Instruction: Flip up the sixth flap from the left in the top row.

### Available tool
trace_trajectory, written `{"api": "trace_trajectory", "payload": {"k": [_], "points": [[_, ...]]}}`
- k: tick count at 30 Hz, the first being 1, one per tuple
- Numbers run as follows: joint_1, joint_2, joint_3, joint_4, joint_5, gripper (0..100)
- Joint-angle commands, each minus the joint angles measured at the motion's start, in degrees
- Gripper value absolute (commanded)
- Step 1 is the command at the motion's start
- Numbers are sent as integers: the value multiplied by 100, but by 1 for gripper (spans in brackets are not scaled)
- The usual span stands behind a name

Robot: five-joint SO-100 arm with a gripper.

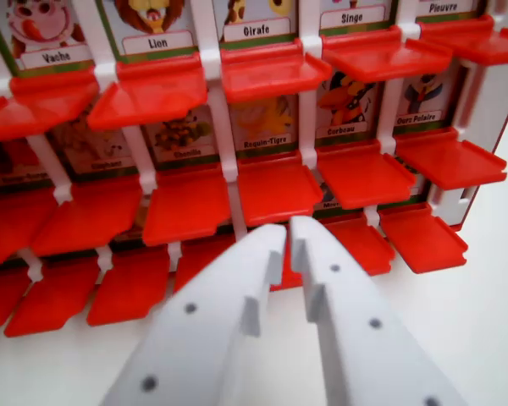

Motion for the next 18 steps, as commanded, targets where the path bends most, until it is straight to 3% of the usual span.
{"api": "trace_trajectory", "payload": {"k": [1,18], "points": [[-35,-123,-958,-105,-35,0],[88,-1283,-1916,-272,-44,0]]}}
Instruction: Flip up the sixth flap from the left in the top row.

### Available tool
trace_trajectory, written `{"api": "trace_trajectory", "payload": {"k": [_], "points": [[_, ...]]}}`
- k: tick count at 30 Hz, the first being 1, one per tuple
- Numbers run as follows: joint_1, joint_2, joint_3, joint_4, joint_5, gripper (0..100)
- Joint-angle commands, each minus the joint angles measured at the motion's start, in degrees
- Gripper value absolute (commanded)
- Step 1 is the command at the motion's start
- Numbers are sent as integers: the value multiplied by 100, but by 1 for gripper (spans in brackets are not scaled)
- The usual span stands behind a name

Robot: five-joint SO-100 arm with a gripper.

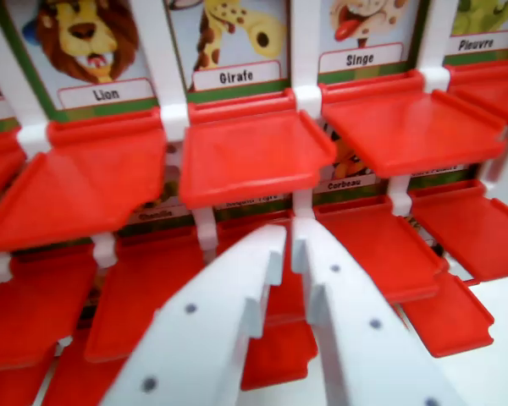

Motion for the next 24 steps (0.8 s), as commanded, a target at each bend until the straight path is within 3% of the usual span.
{"api": "trace_trajectory", "payload": {"k": [1,9,24], "points": [[18,88,-624,-149,0,0],[53,-220,-1028,-220,-9,0],[-18,-272,-1397,-334,255,0]]}}
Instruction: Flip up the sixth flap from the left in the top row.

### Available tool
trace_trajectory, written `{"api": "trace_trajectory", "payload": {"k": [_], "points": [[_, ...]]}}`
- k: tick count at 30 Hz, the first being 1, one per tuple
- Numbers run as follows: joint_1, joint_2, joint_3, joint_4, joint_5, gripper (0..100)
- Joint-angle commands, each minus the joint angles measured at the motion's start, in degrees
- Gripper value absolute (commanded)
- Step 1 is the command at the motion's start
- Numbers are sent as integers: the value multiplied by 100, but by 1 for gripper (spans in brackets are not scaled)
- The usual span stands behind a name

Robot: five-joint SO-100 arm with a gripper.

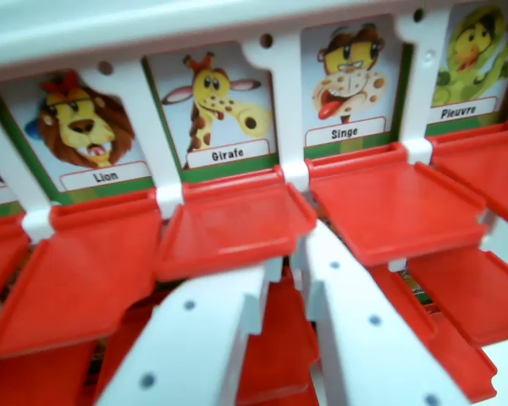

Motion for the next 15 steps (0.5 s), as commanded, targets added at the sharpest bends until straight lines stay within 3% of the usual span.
{"api": "trace_trajectory", "payload": {"k": [1,15], "points": [[-70,308,-598,-141,44,0],[-211,378,-747,-62,132,0]]}}
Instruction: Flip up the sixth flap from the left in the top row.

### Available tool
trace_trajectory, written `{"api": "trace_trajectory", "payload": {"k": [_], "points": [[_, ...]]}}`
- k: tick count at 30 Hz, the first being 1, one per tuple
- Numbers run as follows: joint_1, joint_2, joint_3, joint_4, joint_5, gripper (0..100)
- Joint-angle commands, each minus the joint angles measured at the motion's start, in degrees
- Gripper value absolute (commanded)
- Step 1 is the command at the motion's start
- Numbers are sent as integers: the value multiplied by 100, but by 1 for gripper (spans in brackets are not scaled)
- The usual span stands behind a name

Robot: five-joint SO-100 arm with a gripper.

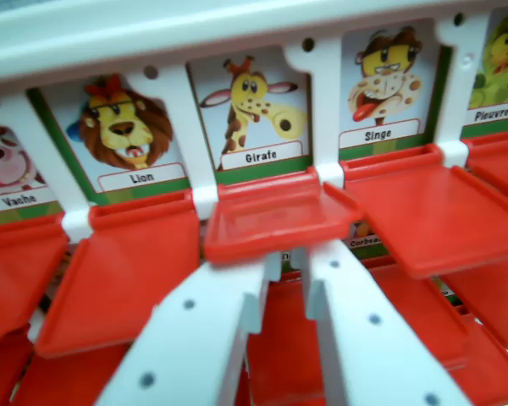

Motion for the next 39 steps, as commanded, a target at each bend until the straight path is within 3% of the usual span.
{"api": "trace_trajectory", "payload": {"k": [1,7,29,39], "points": [[-88,378,-765,-35,18,0],[-105,378,-905,-35,88,0],[-70,-668,-1863,9,0,0],[-141,-527,-2118,519,44,0]]}}
